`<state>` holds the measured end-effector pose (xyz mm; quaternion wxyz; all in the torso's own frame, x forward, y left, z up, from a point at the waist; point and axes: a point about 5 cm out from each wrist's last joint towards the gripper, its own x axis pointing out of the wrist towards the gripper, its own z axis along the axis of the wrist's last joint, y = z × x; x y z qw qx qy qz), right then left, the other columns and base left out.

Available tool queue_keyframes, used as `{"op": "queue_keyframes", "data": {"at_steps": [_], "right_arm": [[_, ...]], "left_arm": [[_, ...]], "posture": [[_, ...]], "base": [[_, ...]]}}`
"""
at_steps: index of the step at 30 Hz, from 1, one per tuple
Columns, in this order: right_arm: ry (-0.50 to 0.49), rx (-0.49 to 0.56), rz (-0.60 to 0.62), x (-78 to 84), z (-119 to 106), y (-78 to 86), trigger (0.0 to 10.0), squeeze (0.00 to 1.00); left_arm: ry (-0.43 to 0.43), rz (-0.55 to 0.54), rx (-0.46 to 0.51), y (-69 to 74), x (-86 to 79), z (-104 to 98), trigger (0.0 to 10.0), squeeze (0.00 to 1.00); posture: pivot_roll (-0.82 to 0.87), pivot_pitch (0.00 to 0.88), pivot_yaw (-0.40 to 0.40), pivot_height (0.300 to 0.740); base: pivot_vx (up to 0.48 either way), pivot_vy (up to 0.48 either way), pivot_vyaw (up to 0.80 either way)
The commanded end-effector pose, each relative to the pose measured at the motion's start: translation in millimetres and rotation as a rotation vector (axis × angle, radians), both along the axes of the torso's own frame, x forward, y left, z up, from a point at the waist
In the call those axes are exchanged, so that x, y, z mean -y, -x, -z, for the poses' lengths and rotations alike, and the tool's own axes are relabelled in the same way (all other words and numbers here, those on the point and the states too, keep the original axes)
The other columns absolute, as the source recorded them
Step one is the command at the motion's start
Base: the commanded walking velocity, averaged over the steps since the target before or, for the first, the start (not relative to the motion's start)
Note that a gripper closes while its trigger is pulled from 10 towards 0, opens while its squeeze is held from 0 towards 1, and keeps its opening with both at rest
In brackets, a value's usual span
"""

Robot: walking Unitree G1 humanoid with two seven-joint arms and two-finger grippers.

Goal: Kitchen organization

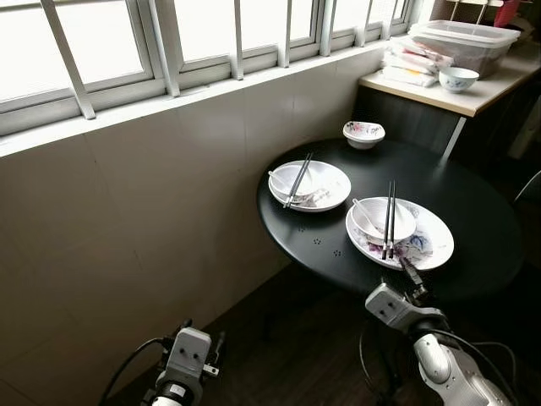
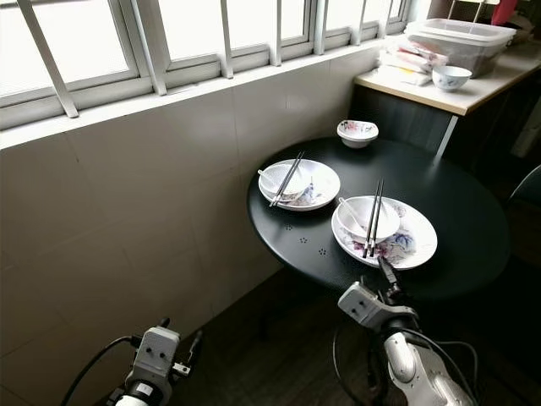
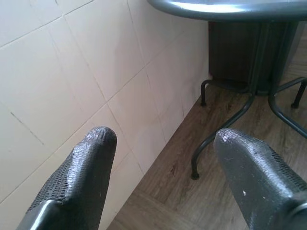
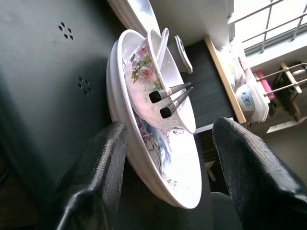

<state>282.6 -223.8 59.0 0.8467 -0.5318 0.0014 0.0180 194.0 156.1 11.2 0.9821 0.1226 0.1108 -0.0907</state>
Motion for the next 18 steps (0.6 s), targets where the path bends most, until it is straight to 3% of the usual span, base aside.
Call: {"op": "queue_keyframes", "data": {"at_steps": [1,11,18], "right_arm": [[0.022,-0.008,0.006,2.1,0.2,-2.5,10.0,0.0],[0.031,-0.017,0.002,4.8,-3.4,-14.0,10.0,0.0],[-0.028,-0.029,-0.005,1.6,-6.0,-23.1,10.0,0.0]], "left_arm": [[0.003,-0.003,-0.01,0.1,0.2,1.7,10.0,0.0],[0.0,-0.005,-0.007,-0.5,-0.1,1.1,10.0,0.0],[0.001,-0.004,-0.007,-0.7,0.5,1.0,10.0,0.0]], "posture": [[-0.05,0.0,0.015,0.74],[-0.04,0.0,0.013,0.74],[-0.04,0.0,0.011,0.74]], "base": [[0.0,0.0,0.0],[0.0,0.0,0.0],[0.0,0.0,0.0]]}}
